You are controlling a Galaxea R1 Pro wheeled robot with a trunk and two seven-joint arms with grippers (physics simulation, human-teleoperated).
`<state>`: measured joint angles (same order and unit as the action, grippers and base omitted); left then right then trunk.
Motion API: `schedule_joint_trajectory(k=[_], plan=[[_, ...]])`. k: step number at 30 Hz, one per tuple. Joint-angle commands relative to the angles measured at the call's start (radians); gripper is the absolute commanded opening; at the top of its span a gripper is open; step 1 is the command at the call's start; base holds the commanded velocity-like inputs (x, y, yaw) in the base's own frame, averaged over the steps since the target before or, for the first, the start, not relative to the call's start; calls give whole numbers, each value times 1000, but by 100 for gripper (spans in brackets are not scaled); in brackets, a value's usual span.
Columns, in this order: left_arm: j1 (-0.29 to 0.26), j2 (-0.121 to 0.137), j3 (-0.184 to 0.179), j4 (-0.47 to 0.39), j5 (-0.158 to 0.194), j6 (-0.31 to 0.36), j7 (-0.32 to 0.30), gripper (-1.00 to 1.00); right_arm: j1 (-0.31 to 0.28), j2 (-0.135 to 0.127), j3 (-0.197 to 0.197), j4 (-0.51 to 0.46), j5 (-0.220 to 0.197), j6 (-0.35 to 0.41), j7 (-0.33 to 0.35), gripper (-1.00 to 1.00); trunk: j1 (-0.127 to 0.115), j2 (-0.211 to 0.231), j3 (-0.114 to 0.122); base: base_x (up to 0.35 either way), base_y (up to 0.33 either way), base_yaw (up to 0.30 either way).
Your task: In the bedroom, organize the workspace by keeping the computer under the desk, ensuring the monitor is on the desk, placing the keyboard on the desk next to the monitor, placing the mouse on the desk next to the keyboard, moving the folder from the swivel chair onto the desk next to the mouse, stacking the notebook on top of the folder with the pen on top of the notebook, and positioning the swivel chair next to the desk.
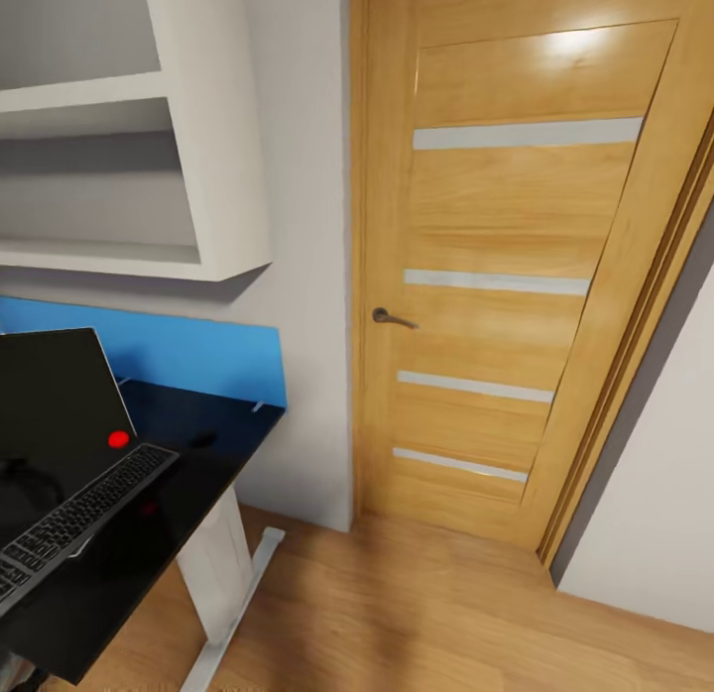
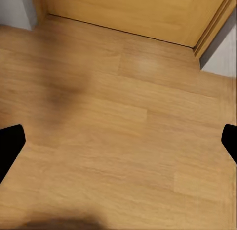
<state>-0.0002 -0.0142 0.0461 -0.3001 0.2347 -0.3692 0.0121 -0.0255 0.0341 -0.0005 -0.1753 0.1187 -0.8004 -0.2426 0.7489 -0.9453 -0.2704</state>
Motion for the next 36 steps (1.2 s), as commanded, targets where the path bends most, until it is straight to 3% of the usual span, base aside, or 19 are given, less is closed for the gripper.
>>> schedule_joint_trajectory(k=[1,7,12,13,17,20,22,25,27,36], plan=[[0,-1,5,-1,-3,-2,1,100,-1,0,1,0,11,-5,-30,100,0,-1,-1,0,-213,286],[0,-2,7,-1,-4,-4,19,100,-1,1,2,-2,12,-73,-172,100,0,-1,-1,0,-178,286],[-1,-10,1,31,-7,-159,115,100,-1,9,5,-3,15,-139,-298,100,0,-1,-1,0,-27,286],[0,-12,1,54,-7,-224,128,100,-1,12,5,-3,16,-155,-314,100,0,-1,-1,0,-4,286],[0,-13,5,70,-8,-311,137,100,-1,17,6,-2,16,-201,-340,100,0,-1,-1,0,-2,286],[0,-13,7,72,-6,-334,148,100,-1,21,6,-2,16,-213,-358,100,0,-1,-1,0,0,286],[0,-12,11,73,-5,-358,193,100,-1,22,6,-1,16,-216,-364,100,0,-1,-1,0,0,286],[0,-13,9,73,-4,-376,323,100,-1,22,7,-1,16,-218,-367,100,0,-1,-1,0,0,286],[0,-12,8,73,-3,-378,378,100,-1,23,6,-1,16,-218,-368,100,0,-1,-1,0,0,286],[0,-20,9,68,-1,-380,469,100,-1,21,3,-1,14,-214,-369,100,0,-1,-1,0,0,286]])
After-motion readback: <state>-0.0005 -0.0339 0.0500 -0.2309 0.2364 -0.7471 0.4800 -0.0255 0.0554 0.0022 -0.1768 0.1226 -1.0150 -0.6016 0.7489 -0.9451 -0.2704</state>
